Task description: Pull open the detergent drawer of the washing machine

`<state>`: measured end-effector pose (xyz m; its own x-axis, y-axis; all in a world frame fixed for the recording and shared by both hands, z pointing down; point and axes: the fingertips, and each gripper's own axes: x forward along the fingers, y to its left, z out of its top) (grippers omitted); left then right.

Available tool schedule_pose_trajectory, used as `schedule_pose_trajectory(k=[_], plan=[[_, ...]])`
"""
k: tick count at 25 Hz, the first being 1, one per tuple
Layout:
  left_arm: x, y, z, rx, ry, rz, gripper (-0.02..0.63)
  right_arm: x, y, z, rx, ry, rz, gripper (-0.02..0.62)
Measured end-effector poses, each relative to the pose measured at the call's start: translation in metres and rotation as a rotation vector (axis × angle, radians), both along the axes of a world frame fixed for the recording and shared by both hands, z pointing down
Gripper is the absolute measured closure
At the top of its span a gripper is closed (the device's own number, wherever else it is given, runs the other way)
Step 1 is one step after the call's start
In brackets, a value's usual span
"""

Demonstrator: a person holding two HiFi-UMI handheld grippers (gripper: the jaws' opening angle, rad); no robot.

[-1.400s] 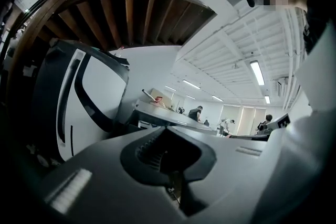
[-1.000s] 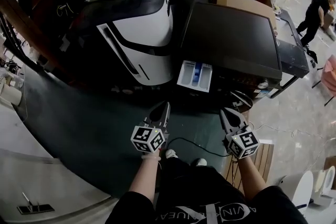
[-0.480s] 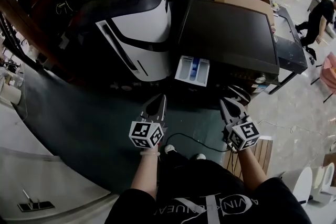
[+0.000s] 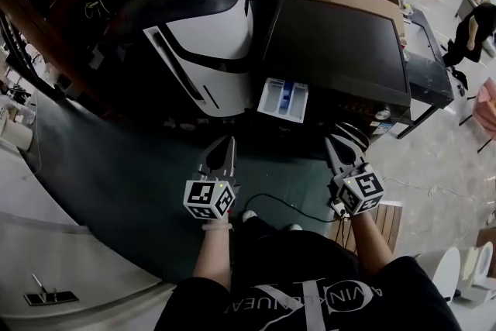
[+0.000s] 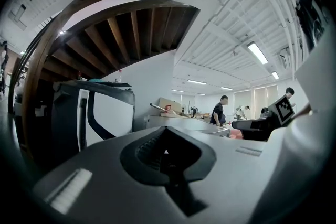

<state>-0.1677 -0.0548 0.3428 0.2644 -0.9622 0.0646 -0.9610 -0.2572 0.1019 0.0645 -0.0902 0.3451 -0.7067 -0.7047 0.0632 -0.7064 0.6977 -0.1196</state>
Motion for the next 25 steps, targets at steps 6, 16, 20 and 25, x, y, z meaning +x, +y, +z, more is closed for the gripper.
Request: schedule_pose_trajectory(k=[6, 16, 20, 25], plan=[[-0.003, 0.006, -0.003, 0.018, -0.05, -0.023, 0.598, 0.002, -0.002, -0.005, 0.01, -0.013, 0.006, 0.584], [0.0, 0.012, -0.004, 0.026, -0.064, -0.041, 0.597, 0.008, -0.001, -0.009, 0.021, -0.014, 0.014, 0.584], [0.002, 0.014, -0.003, 0.026, -0.061, -0.041, 0.598, 0.008, 0.0, -0.009, 0.021, -0.012, 0.013, 0.584], [0.001, 0.016, -0.003, 0.025, -0.063, -0.05, 0.597, 0.007, 0.001, -0.011, 0.03, -0.008, 0.005, 0.584]])
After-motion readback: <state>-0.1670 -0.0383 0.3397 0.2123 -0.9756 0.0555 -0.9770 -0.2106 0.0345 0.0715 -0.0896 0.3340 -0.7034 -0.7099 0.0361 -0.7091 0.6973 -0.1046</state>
